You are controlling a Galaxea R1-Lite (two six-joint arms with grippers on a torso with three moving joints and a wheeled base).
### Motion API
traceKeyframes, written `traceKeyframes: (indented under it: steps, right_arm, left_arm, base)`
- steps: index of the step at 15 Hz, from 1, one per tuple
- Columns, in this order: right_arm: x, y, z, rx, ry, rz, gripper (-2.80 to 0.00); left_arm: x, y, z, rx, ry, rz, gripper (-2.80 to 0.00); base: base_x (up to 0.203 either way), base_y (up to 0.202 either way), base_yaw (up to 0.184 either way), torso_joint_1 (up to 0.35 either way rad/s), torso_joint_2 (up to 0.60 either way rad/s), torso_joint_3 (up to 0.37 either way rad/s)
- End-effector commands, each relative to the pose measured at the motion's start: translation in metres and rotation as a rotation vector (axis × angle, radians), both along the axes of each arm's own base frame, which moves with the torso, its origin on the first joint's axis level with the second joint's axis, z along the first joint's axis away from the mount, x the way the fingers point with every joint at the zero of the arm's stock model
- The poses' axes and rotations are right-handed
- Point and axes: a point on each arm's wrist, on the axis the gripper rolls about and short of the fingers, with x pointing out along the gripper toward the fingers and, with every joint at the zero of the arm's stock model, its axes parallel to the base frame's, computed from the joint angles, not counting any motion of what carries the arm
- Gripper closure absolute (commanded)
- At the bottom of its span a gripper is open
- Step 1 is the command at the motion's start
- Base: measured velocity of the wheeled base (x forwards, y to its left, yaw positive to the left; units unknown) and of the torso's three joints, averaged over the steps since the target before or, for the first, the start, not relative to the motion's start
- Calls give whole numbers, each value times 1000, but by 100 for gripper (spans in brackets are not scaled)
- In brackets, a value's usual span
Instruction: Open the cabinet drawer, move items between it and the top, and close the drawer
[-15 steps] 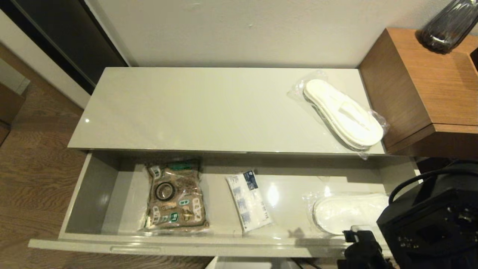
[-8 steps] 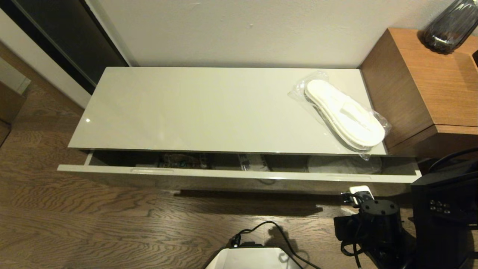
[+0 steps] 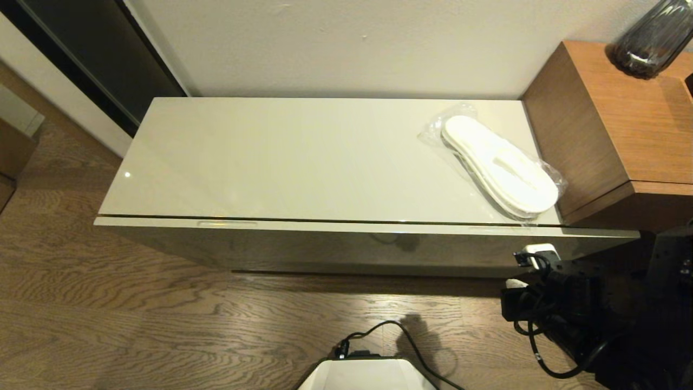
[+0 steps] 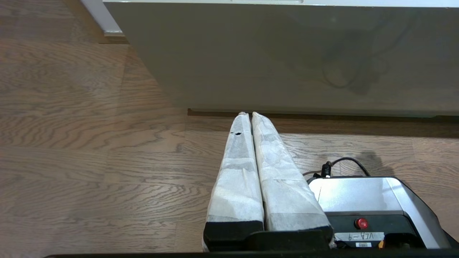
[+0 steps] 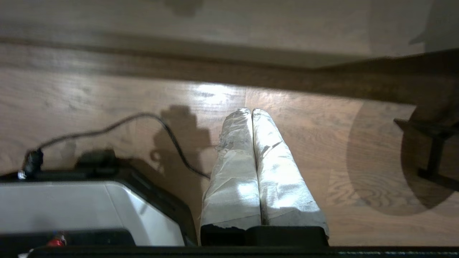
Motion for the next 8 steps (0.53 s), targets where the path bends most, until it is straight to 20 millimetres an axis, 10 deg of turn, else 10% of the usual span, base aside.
traceKeyframes:
  steps: [1, 4, 8]
  right_arm:
    - [-13, -7, 25, 18, -67, -2, 0]
    - [-20, -8, 25, 15, -46, 24, 0]
    - [-77, -21, 49, 42, -59, 122, 0]
  left_arm:
    - [0, 0, 0, -1, 1, 0, 0]
    - [0, 0, 0, -1, 1, 0, 0]
    - [0, 0, 0, -1, 1, 0, 0]
  base:
    - [0, 0, 0, 0, 0, 0]
    - [0, 0, 0, 0, 0, 0]
    - [0, 0, 0, 0, 0, 0]
